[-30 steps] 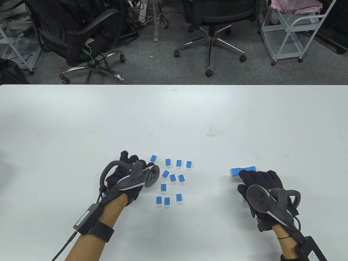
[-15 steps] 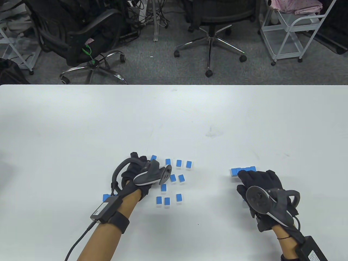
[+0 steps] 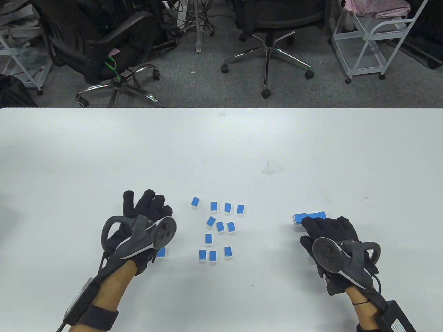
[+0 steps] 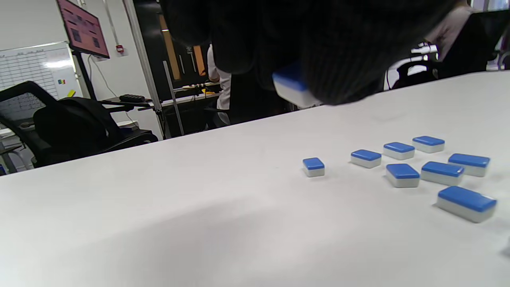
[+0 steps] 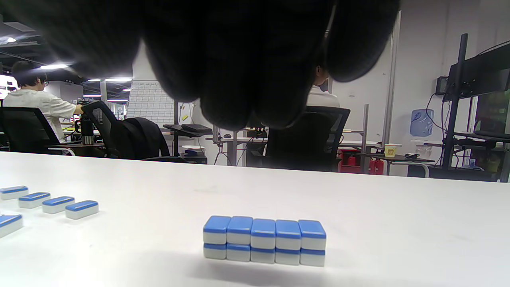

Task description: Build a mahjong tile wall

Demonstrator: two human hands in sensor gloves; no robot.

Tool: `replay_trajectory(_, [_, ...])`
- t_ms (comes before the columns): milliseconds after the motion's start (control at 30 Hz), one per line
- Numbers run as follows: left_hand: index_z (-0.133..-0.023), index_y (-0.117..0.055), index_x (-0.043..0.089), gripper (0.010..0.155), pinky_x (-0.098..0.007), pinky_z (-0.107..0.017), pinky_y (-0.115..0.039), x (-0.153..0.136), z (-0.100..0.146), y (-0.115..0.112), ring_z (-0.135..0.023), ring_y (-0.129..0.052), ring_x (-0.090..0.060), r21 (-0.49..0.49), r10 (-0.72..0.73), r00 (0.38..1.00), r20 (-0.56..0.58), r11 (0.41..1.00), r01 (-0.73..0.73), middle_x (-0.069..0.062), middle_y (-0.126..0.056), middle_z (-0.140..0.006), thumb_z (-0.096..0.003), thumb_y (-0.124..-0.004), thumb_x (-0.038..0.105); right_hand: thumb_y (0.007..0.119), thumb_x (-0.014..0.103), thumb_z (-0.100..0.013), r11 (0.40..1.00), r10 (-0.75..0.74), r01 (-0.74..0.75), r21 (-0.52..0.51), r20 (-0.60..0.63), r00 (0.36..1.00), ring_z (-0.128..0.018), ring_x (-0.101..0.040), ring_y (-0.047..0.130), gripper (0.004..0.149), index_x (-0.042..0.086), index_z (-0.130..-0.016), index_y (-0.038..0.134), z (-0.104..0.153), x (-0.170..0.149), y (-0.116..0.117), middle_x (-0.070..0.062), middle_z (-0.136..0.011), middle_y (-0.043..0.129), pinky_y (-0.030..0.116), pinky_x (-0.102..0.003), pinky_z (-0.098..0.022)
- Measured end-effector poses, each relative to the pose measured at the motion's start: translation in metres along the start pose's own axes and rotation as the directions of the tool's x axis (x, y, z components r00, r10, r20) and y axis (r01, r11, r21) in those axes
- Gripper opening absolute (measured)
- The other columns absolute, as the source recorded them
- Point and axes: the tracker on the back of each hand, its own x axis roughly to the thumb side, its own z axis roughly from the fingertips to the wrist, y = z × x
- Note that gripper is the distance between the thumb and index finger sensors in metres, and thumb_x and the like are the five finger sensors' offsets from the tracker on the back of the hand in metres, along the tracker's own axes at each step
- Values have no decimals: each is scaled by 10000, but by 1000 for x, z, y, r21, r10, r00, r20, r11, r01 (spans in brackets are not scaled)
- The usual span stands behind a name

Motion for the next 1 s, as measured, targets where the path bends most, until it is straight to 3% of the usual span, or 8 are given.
replay_trajectory(167, [-998, -725, 309, 588, -704, -770, -202, -13, 26, -30, -1136, -390, -320, -26, 95, 995, -28, 995, -96, 8, -527, -1190, -449, -855, 474, 755, 522, -354, 1000, 3, -3, 8, 3, 1000, -794, -288, 912, 542, 301, -848, 791, 0, 1, 1, 6, -860, 933, 645, -591, -693])
replay_trajectory(267, [-993, -737, 314, 584, -707, -763, -209, -13, 30, -45, -1130, -390, -331, -36, 127, 992, -25, 991, -128, 0, -514, -1194, -444, -862, 472, 754, 523, -353, 1000, 4, -4, 12, 4, 1000, -795, -289, 911, 543, 301, -847, 791, 0, 2, 1, 4, -860, 934, 646, -590, -693])
replay_trajectory(333, [-994, -737, 313, 583, -709, -761, -196, -13, 29, -53, -1133, -371, -333, -95, 132, 991, -15, 987, -133, -2, -494, -1201, -447, -864, 469, 754, 523, -354, 1000, 5, -5, 19, 0, 1000, -794, -287, 912, 542, 300, -847, 791, 0, 2, 2, 5, -860, 934, 646, -589, -693])
replay_trajectory(1000, [-1005, -731, 335, 581, -707, -765, -178, -11, 26, -70, -1127, -393, -327, -144, 105, 994, -24, 984, -107, -1, -478, -1207, -454, -860, 466, 754, 523, -354, 1000, 7, -7, 22, 5, 1000, -794, -288, 912, 542, 300, -847, 791, -1, 3, 2, 4, -860, 934, 647, -590, -692])
